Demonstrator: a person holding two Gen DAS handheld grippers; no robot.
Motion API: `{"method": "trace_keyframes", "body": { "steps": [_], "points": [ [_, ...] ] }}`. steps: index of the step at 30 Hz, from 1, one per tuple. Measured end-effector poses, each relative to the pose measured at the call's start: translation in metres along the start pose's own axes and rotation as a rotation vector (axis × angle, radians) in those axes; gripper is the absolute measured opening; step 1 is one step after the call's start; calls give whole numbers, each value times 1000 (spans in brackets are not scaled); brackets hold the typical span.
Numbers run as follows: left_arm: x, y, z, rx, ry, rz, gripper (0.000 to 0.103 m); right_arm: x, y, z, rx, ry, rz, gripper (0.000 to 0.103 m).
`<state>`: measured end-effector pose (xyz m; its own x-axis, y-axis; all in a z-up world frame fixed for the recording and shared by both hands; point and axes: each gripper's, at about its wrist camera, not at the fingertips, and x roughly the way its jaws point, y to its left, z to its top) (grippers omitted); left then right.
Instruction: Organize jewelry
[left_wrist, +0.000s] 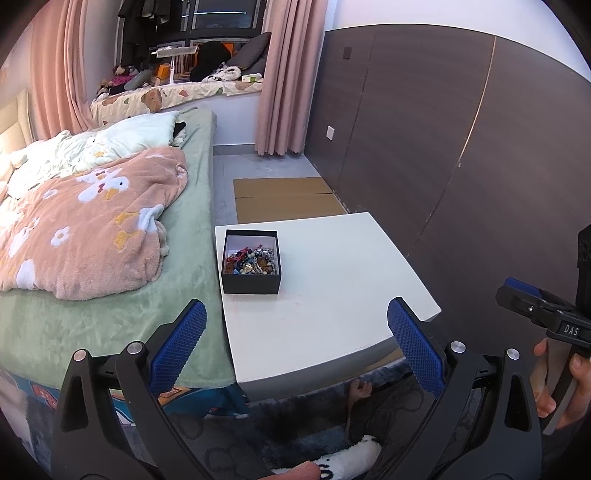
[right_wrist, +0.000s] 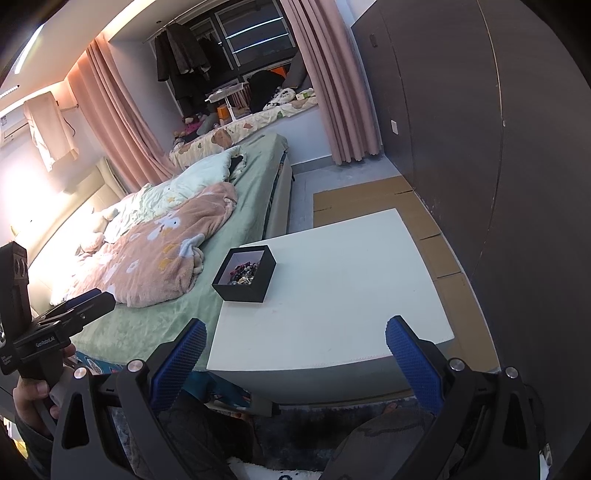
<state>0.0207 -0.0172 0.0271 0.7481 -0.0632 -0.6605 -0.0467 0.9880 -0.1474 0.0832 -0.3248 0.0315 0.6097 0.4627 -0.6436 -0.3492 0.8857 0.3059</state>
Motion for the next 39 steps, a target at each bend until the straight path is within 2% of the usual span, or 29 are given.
{"method": "trace_keyframes", "body": {
  "steps": [22,37,39],
  "points": [
    [-4,2,-5,-13,4,17,98,2,3,0,0,1,-4,95],
    [-2,-2,-6,15,-22,-13,98,14,-4,0,6,27,-13,95],
    [1,-3,-4,19,-23,7,98,15,-4,0,7,28,-11,95]
  ]
}}
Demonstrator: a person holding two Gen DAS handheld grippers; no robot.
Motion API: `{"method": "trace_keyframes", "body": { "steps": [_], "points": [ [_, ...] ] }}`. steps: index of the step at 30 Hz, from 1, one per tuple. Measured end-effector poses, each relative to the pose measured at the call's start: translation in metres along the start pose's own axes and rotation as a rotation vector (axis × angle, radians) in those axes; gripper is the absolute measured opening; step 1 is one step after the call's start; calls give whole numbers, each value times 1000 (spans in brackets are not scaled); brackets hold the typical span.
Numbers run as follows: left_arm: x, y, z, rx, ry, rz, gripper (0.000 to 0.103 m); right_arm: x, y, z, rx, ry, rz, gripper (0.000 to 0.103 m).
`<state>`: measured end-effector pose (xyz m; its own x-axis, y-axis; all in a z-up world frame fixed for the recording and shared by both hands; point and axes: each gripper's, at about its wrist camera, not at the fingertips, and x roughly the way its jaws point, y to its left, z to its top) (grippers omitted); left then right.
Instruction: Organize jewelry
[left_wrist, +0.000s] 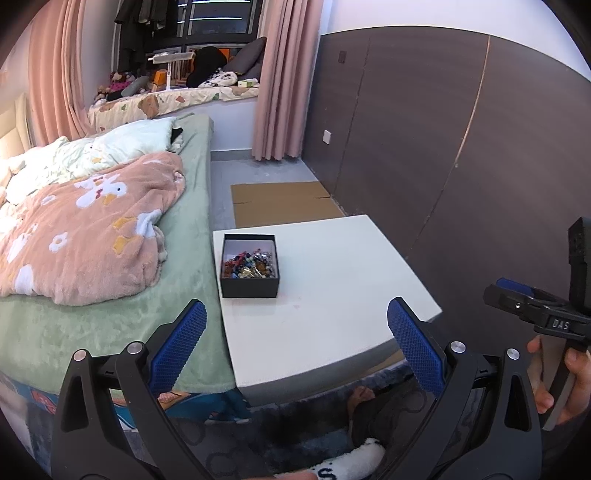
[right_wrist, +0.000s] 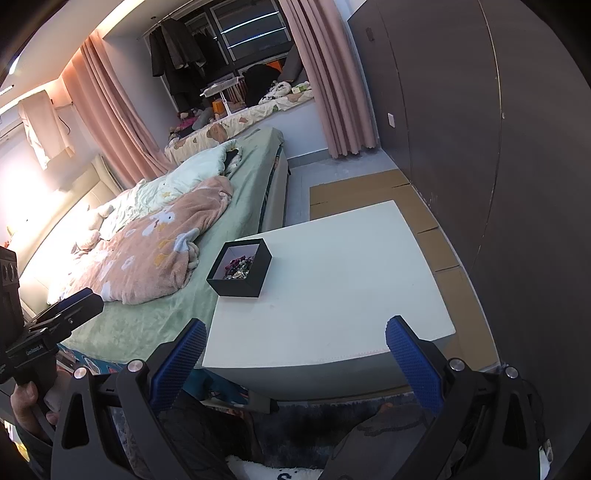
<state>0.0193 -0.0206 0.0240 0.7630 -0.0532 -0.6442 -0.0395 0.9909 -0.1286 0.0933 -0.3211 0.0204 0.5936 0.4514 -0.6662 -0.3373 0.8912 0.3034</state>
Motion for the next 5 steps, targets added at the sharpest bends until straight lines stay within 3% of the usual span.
{"method": "trace_keyframes", "body": {
  "steps": [5],
  "points": [
    [10,5,2,-3,2,41,98,6,4,1,-9,6,-9,95]
  ]
}}
